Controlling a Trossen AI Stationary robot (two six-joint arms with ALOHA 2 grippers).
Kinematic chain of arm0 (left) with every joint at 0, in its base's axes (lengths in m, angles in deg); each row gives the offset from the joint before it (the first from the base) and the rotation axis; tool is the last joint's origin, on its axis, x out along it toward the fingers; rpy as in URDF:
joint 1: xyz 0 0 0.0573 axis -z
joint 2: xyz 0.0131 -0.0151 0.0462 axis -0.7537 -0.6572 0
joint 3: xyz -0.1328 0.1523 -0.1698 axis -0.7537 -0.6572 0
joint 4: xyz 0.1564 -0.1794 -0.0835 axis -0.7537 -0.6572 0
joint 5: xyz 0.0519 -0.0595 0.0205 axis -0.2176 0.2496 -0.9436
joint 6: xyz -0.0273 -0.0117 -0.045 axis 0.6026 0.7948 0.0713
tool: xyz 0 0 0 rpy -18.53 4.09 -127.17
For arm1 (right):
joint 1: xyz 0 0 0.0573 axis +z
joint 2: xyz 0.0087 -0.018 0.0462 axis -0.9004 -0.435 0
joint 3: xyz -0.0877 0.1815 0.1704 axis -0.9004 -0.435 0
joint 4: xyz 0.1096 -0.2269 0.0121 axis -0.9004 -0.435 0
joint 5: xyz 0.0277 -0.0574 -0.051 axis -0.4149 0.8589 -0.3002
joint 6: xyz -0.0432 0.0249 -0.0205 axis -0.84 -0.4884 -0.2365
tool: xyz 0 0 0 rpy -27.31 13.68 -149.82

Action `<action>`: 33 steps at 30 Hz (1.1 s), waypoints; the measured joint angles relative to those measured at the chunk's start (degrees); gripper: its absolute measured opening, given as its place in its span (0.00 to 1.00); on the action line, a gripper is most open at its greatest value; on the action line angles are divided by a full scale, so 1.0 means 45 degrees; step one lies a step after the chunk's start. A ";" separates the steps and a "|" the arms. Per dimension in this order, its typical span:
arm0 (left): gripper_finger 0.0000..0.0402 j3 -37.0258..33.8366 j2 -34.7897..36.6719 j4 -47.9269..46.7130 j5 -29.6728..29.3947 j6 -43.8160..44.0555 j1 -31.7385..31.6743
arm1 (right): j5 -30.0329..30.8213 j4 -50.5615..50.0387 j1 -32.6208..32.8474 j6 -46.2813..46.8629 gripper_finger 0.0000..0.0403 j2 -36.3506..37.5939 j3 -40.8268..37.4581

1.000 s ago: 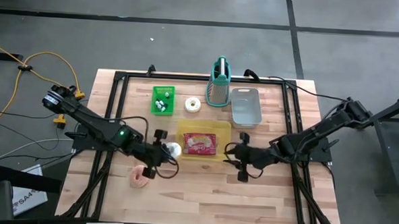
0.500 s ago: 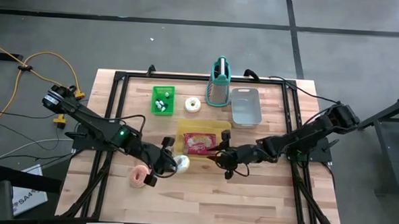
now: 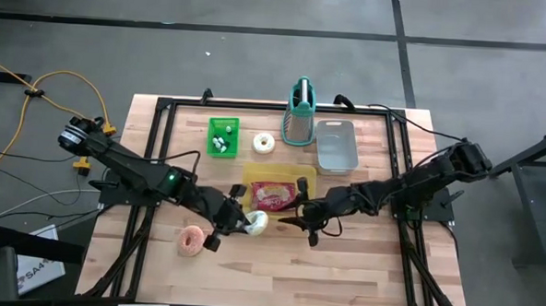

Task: Pick & Place Food Item
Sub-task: Put the bottom white donut into the gray bin

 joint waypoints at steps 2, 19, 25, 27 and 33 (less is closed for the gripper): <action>0.20 0.0000 -0.0089 0.0186 0.0246 -0.0150 -0.0147 | -0.0401 0.0226 -0.0060 0.0010 0.30 0.0000 0.0000; 0.20 0.0005 -0.0663 0.1605 0.1733 -0.0827 -0.1041 | -0.0420 0.0661 -0.0173 -0.0209 0.57 0.0000 0.0005; 0.20 0.0005 -0.1082 0.2093 0.2487 -0.1189 -0.1472 | -0.0742 0.0657 -0.0181 -0.0209 0.58 0.0000 0.0005; 0.20 0.0005 -0.1098 0.2086 0.2546 -0.1353 -0.1591 | -0.0874 0.0652 -0.0171 -0.0209 0.58 0.0000 0.0005; 0.20 0.0005 -0.1079 0.2264 0.2915 -0.1387 -0.1921 | -0.1108 0.0623 -0.0147 0.0432 0.59 0.0000 0.0005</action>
